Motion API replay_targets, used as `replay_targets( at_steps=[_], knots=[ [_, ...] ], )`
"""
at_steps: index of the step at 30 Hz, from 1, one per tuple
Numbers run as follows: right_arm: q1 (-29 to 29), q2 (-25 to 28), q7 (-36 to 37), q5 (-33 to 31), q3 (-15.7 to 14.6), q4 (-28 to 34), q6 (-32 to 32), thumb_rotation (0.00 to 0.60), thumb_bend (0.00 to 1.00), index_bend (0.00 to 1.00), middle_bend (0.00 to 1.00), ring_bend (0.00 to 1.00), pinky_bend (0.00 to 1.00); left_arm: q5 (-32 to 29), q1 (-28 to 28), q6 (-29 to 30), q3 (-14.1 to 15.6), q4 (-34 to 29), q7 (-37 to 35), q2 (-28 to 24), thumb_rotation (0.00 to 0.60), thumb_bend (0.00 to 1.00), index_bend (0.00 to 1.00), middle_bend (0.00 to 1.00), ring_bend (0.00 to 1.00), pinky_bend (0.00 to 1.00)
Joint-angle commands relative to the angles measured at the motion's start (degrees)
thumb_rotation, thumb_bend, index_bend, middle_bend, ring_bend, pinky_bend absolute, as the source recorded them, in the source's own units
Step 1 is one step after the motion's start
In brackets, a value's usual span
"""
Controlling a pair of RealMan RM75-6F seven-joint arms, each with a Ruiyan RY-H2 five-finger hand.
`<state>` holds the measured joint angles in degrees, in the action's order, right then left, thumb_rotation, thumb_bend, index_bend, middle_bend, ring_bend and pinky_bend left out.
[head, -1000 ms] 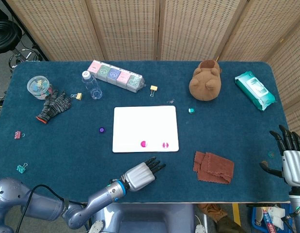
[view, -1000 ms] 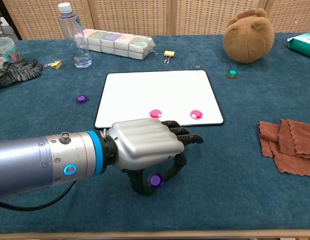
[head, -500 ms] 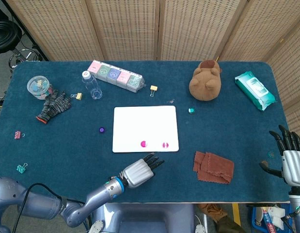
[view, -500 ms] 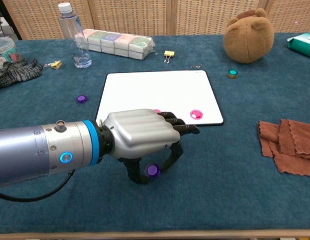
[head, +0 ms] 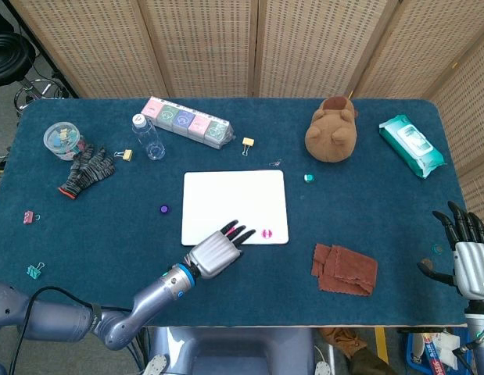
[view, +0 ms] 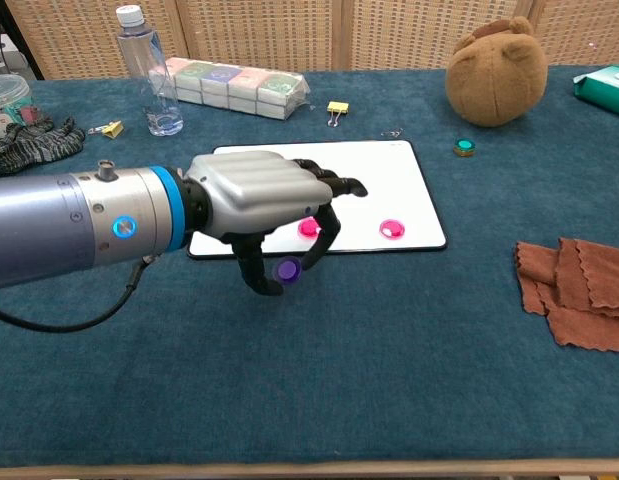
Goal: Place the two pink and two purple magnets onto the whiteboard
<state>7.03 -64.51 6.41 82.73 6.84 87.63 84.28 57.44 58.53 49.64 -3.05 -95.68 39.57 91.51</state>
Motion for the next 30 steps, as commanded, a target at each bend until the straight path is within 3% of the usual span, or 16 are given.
replay_targets(
  at_steps=[1, 15, 30],
  knots=[
    [0.0, 0.0, 0.1, 0.0, 0.0, 0.0, -0.1, 0.6, 0.0, 0.14, 0.0, 0.0, 0.0, -3.1, 0.6, -0.4, -2.4, 2.1, -1.6, -2.2, 0.6, 0.25, 0.8, 0.0, 0.0, 0.0],
    [0.0, -0.1, -1.0, -1.0, 0.5, 0.0, -0.4, 0.6, 0.0, 0.14, 0.0, 0.0, 0.0, -9.7, 4.4, -5.6, -6.0, 9.7, -5.1, -4.0, 0.6, 0.25, 0.79, 0.0, 0.0, 0.0],
    [0.2, -0.5, -1.5, -2.5, 1.0, -0.7, -1.6, 0.6, 0.0, 0.14, 0.0, 0.0, 0.0, -13.1, 8.8, -12.4, -7.3, 25.0, -9.7, 3.7, 0.6, 0.25, 0.79, 0.0, 0.0, 0.0]
  ],
)
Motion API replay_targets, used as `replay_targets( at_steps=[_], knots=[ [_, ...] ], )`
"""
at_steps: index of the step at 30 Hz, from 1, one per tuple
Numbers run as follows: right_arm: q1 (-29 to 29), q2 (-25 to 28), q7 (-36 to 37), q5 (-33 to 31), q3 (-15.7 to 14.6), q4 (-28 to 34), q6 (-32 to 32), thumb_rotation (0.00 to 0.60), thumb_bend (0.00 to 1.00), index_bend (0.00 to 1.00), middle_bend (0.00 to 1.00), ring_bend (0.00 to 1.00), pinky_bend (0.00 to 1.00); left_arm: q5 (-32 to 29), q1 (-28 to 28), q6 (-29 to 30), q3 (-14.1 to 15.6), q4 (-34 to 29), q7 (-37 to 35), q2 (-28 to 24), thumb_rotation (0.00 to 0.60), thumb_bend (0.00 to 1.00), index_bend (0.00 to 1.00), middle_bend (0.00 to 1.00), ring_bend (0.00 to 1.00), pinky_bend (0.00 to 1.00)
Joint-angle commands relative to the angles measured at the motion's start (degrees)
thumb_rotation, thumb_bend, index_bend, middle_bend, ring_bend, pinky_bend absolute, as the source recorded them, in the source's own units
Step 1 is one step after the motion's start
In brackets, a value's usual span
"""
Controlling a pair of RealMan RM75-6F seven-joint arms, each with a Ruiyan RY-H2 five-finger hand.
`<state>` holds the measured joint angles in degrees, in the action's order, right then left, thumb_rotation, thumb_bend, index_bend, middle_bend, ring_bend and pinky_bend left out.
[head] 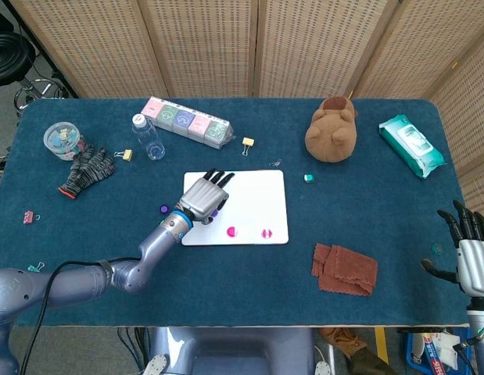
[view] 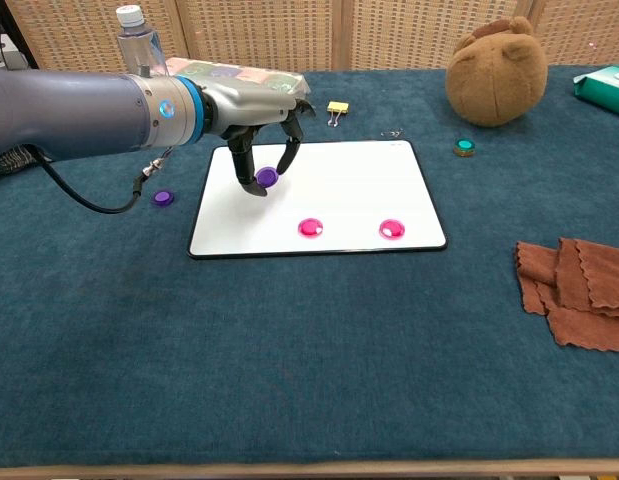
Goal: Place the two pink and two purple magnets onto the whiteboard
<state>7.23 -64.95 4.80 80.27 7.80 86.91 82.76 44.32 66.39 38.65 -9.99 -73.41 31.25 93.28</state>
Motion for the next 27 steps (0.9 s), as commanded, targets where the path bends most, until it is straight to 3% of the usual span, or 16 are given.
replay_targets(
  at_steps=[1, 6, 14, 22, 27],
  knots=[
    [0.0, 0.0, 0.2, -0.2, 0.1, -0.1, -0.2, 0.6, 0.0, 0.14, 0.0, 0.0, 0.0, 0.1, 1.3, -1.8, -0.2, 3.7, -1.5, 2.5, 0.6, 0.25, 0.79, 0.0, 0.0, 0.0],
    [0.0, 0.1, 0.9, -0.5, 0.3, -0.3, -0.3, 0.6, 0.0, 0.14, 0.0, 0.0, 0.0, -0.4, 2.4, -2.8, 0.3, 8.7, -1.7, 4.7, 0.6, 0.25, 0.78, 0.0, 0.0, 0.0],
    [0.0, 0.1, 1.6, -0.5, 0.4, -0.7, -0.6, 0.6, 0.0, 0.14, 0.0, 0.0, 0.0, -0.5, 2.3, -3.0, 0.4, 10.7, -3.1, 5.3, 0.6, 0.25, 0.74, 0.0, 0.0, 0.0],
    [0.0, 0.2, 1.7, -0.4, 0.4, -0.5, -0.7, 0.6, 0.0, 0.14, 0.0, 0.0, 0.0, 0.2, 2.0, -2.8, 0.7, 9.7, -4.0, 4.6, 0.6, 0.25, 0.43, 0.0, 0.0, 0.0],
    [-0.1, 0.3, 1.8, -0.3, 0.4, -0.3, -0.5, 0.6, 0.0, 0.14, 0.0, 0.0, 0.0, 0.1, 1.8, -2.4, 0.9, 8.2, -4.2, 3.7, 0.6, 0.25, 0.35, 0.0, 0.0, 0.0]
  ],
)
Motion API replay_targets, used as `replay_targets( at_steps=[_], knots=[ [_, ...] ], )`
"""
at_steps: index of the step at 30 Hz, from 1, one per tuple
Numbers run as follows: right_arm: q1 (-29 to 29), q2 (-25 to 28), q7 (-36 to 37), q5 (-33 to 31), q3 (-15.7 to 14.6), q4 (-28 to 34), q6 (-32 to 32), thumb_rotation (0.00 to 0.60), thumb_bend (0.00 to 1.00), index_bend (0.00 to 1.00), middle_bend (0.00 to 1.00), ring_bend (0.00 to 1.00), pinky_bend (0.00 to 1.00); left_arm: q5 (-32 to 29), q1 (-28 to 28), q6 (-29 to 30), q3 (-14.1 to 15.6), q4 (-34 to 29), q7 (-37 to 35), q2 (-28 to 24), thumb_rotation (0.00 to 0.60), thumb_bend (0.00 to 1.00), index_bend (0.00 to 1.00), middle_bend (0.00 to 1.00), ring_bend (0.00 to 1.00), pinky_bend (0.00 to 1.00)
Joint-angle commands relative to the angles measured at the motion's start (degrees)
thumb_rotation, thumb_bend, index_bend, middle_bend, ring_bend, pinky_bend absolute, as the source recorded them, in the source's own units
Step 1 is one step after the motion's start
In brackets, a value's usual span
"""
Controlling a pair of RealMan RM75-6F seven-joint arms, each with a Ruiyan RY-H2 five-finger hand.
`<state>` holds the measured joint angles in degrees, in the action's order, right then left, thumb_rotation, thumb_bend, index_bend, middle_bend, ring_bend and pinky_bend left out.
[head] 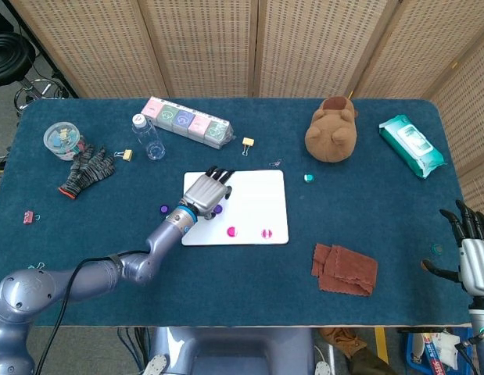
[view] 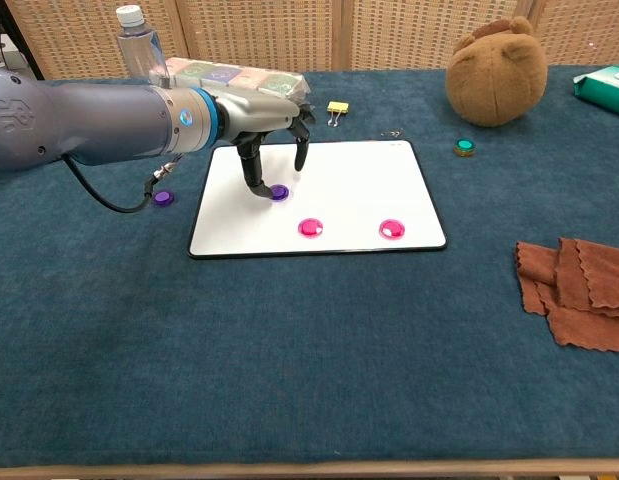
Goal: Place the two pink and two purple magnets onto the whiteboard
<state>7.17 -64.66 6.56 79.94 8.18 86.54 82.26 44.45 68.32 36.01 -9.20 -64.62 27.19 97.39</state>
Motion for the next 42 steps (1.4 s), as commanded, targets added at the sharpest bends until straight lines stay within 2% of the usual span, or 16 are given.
replay_targets(
  at_steps=[1, 9, 13, 19, 25, 30, 36, 42],
  knots=[
    [-0.1, 0.1, 0.1, 0.1, 0.0, 0.1, 0.1, 0.6, 0.0, 0.14, 0.0, 0.0, 0.0, 0.1, -0.2, 0.3, 0.1, -0.9, -0.2, -0.6, 0.6, 0.25, 0.34, 0.0, 0.0, 0.0],
    [-0.2, 0.3, 0.5, 0.4, -0.2, 0.3, 0.2, 0.6, 0.0, 0.14, 0.0, 0.0, 0.0, 1.1, -2.5, 3.4, 1.0, -6.8, -0.7, -5.7, 0.6, 0.24, 0.34, 0.0, 0.0, 0.0],
    [-0.2, 0.3, 0.6, 0.7, -0.3, 0.5, 0.2, 0.6, 0.0, 0.14, 0.0, 0.0, 0.0, 1.9, -5.7, 5.7, 2.4, -9.7, -1.9, -10.0, 0.6, 0.24, 0.34, 0.0, 0.0, 0.0],
    [-0.1, 0.4, 0.3, 1.2, -0.3, 1.0, 0.4, 0.6, 0.0, 0.14, 0.0, 0.0, 0.0, 3.7, -10.6, 7.7, 4.4, -11.3, -5.8, -12.8, 0.6, 0.23, 0.34, 0.0, 0.0, 0.0],
    [0.1, 0.2, -0.2, 1.4, -0.5, 1.3, 0.1, 0.6, 0.0, 0.14, 0.0, 0.0, 0.0, 7.7, -15.1, 8.6, 5.5, -8.8, -12.3, -12.6, 0.6, 0.23, 0.34, 0.0, 0.0, 0.0],
    [0.1, 0.2, -0.1, 1.4, -0.5, 1.3, 0.1, 0.6, 0.0, 0.14, 0.0, 0.0, 0.0, 11.5, -16.7, 8.3, 5.2, -6.3, -16.4, -11.5, 0.6, 0.23, 0.36, 0.0, 0.0, 0.0],
    [0.0, 0.3, 0.2, 1.1, -0.4, 1.2, 0.0, 0.6, 0.0, 0.14, 0.0, 0.0, 0.0, 13.7, -17.4, 8.2, 4.8, -4.6, -17.3, -10.1, 0.6, 0.23, 0.45, 0.0, 0.0, 0.0],
    [0.0, 0.4, 0.5, 1.2, -0.5, 1.2, 0.1, 0.6, 0.0, 0.14, 0.0, 0.0, 0.0, 14.1, -18.1, 8.1, 4.3, -3.6, -17.4, -9.1, 0.6, 0.23, 0.46, 0.0, 0.0, 0.0]
  ],
)
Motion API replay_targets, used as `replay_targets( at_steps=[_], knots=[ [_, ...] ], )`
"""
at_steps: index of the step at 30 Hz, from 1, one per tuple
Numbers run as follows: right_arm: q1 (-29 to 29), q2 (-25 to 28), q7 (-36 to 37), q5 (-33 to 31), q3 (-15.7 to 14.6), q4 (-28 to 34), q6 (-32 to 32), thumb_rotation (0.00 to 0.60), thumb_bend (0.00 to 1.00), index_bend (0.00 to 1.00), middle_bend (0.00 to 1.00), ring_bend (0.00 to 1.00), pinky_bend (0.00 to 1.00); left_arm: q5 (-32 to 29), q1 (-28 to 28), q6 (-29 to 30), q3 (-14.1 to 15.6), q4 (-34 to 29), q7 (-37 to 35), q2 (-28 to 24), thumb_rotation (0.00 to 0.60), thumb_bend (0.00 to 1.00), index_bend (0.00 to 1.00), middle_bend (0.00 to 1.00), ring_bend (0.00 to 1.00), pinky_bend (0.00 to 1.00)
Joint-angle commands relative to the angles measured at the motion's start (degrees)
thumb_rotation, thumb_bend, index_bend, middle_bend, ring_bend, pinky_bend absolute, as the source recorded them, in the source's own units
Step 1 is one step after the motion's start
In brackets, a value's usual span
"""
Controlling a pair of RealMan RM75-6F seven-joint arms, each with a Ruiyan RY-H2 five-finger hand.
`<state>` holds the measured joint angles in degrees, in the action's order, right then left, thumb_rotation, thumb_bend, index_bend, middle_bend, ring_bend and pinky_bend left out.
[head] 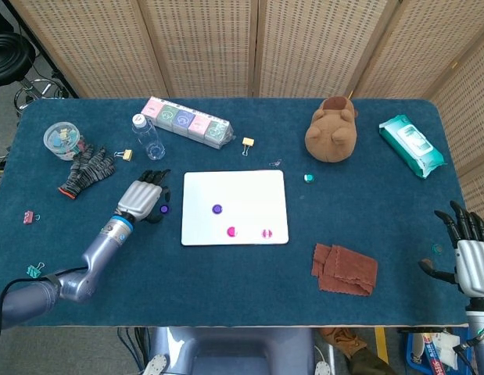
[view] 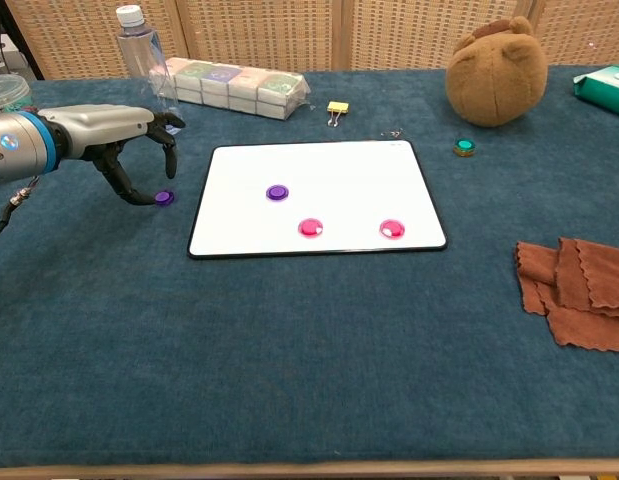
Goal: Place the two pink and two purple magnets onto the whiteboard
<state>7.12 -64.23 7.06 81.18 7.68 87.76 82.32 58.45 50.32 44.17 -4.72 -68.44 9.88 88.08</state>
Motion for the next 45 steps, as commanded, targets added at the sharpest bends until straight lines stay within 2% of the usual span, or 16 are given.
replay_targets(
  at_steps=[1, 38, 41, 45],
  knots=[
    [0.0, 0.0, 0.1, 0.0, 0.0, 0.0, 0.0, 0.6, 0.0, 0.14, 0.0, 0.0, 0.0, 0.1, -0.2, -0.1, -0.3, 0.5, -0.1, 0.3, 0.6, 0.23, 0.46, 0.0, 0.0, 0.0],
    [0.0, 0.2, 0.6, -0.2, 0.0, 0.0, -0.4, 0.6, 0.0, 0.14, 0.0, 0.0, 0.0, -0.1, -0.6, -4.6, -2.6, 5.2, 1.5, 3.4, 0.6, 0.23, 0.46, 0.0, 0.0, 0.0],
    [0.0, 0.2, 0.6, -0.2, 0.0, 0.1, -0.3, 0.6, 0.0, 0.14, 0.0, 0.0, 0.0, -0.3, -0.5, -4.9, -2.6, 5.2, 1.9, 3.5, 0.6, 0.23, 0.52, 0.0, 0.0, 0.0],
    [-0.1, 0.2, 0.8, -0.2, 0.0, 0.1, -0.2, 0.6, 0.0, 0.14, 0.0, 0.0, 0.0, -0.3, -0.8, -4.5, -2.5, 5.3, 2.3, 3.4, 0.6, 0.23, 0.65, 0.0, 0.0, 0.0]
  ],
)
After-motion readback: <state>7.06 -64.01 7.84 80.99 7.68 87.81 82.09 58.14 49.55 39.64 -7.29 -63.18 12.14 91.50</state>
